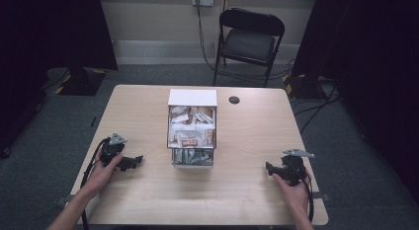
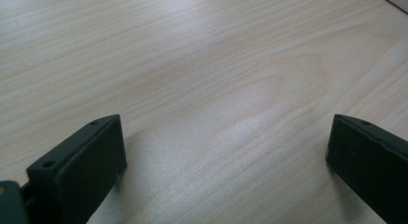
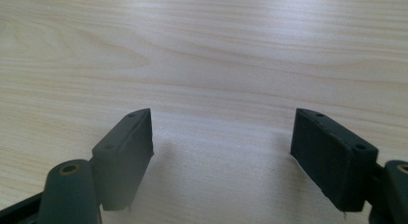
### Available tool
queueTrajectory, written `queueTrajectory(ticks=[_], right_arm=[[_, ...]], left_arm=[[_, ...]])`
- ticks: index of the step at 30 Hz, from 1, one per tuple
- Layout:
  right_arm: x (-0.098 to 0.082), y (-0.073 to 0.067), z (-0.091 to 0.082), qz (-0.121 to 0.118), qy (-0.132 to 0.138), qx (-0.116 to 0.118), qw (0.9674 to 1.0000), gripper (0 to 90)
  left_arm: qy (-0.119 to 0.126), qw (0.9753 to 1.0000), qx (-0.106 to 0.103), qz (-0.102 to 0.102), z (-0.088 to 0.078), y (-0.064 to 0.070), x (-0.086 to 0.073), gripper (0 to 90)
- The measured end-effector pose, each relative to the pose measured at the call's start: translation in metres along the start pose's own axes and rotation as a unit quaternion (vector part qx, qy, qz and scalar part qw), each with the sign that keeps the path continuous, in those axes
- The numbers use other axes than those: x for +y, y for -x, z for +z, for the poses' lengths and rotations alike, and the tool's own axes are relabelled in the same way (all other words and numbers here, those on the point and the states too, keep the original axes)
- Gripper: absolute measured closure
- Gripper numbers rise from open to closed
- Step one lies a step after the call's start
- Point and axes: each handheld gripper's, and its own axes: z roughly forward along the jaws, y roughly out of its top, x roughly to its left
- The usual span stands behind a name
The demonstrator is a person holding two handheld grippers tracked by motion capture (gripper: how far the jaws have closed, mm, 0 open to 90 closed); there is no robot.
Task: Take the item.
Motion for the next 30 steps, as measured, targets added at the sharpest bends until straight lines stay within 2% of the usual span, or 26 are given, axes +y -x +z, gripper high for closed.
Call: queueTrajectory(ticks=[5,8,12,17,22,30], right_arm=[[0.003,-0.002,-0.005,0.002,0.007,0.018,0.9998,27.2],[0.004,-0.006,-0.007,-0.011,0.011,0.024,0.9996,28.8],[0.007,-0.01,-0.01,-0.017,0.017,0.035,0.9991,30.9],[0.012,-0.014,-0.017,-0.011,0.025,0.053,0.9982,34.7],[0.018,-0.021,-0.024,-0.002,0.017,0.073,0.9972,35.0],[0.028,-0.033,-0.035,-0.009,0.033,0.1,0.9945,37.9]], left_arm=[[0.0,1.0,0.0,0.0,0.0,0.0,0.0,0.0],[0.0,1.0,0.0,0.0,0.0,0.0,0.0,0.0],[0.0,1.0,0.0,0.0,0.0,0.0,0.0,0.0],[0.0,1.0,0.0,0.0,0.0,0.0,0.0,0.0],[0.0,1.0,0.0,0.0,0.0,0.0,0.0,0.0],[0.0,1.0,0.0,0.0,0.0,0.0,0.0,0.0]])
